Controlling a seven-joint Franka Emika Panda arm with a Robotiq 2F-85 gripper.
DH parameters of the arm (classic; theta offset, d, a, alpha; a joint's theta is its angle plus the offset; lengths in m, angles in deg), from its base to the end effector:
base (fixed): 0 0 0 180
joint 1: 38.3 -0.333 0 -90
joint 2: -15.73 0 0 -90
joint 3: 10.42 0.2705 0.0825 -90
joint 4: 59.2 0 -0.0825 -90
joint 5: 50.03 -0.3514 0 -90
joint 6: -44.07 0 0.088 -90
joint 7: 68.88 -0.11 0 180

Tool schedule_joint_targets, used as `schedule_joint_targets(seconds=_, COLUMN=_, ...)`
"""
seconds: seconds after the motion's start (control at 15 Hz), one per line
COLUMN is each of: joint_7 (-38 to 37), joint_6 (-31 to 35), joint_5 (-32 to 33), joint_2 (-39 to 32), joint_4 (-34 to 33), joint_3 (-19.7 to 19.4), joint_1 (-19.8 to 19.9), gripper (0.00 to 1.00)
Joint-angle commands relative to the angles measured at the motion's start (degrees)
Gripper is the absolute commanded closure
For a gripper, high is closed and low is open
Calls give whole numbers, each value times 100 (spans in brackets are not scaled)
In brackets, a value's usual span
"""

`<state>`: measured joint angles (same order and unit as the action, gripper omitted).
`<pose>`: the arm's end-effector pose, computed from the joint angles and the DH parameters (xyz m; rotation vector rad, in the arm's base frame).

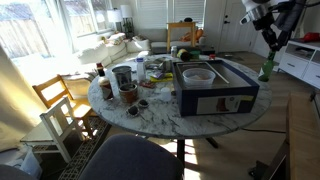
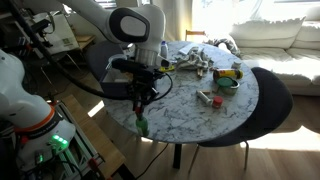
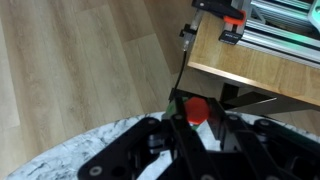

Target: Move the green sauce bottle backwards

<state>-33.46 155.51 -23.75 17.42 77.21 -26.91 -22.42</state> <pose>0.3422 -0.2532 0.2857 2.9041 0.4595 -0.8158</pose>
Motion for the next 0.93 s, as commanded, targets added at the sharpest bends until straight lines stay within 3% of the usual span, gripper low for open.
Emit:
schedule_joint_targets(seconds=0.0, joint_7=229, joint_6=46, joint_5=-300, joint_2=123, joint_4=-49, joint_3=-23, joint_1=14, gripper=93)
schedule_joint_targets(seconds=0.53, joint_7=-217, joint_6=52, joint_5=-944, joint_2=-81, joint_4=-797, joint_3=53, joint_1=-75, gripper=93)
schedule_joint_targets(seconds=0.87, joint_7=-852, joint_6=-455, joint_5=-1482, joint_2=-859, joint_4=-1894, joint_3=232, joint_1=-188, gripper=93)
